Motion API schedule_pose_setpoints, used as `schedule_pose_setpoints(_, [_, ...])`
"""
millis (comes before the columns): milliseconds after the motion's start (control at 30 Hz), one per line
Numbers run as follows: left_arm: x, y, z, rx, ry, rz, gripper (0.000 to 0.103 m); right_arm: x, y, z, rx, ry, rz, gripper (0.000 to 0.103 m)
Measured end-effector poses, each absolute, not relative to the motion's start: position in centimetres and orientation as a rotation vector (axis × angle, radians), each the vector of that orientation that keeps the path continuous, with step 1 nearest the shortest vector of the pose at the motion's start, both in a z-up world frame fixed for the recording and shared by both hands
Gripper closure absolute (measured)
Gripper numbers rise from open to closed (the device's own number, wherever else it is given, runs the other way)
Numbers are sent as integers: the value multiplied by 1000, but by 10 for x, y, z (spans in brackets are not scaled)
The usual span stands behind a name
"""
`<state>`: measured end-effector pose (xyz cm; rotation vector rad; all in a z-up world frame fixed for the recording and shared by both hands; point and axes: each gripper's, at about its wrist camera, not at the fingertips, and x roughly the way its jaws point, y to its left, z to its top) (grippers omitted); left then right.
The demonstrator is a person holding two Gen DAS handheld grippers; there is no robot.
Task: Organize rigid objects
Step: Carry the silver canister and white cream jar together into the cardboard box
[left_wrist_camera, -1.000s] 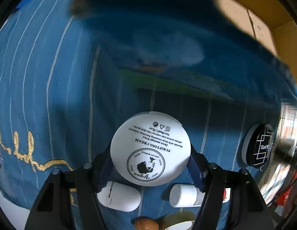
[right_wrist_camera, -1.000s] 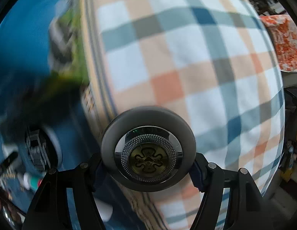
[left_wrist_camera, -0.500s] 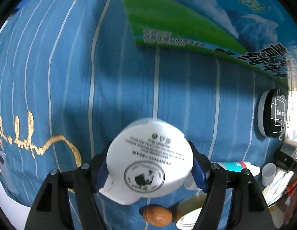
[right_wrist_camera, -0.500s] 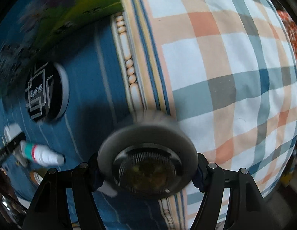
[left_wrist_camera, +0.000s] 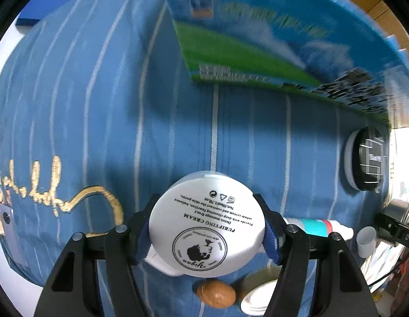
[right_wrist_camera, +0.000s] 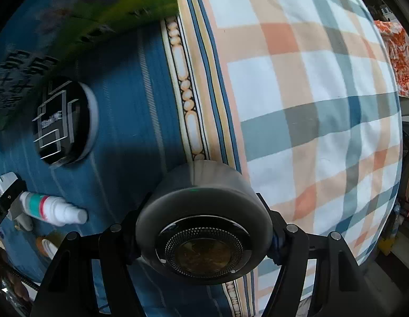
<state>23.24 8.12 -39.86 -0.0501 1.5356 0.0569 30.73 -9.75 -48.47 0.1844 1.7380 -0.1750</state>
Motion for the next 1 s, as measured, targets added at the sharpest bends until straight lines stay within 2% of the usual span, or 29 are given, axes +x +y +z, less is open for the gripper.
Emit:
schedule_pose_setpoints(367, [158,49,-288,-34,1389,-23,38,307,-68,-396,76,1618,-68,30])
schedule_pose_setpoints(533, [154,29,-254,-62,1334,-59,38,297,-49,-347,50,1542,-14,30])
schedule_pose_setpoints(700, [158,19,-209,-66,1256,-72,38,282,-40,-323,32,1482,41,30])
schedule_pose_setpoints(1000, [179,28,-172,-79,1143,-83,38,284,-48,-278,64,1402,105,30])
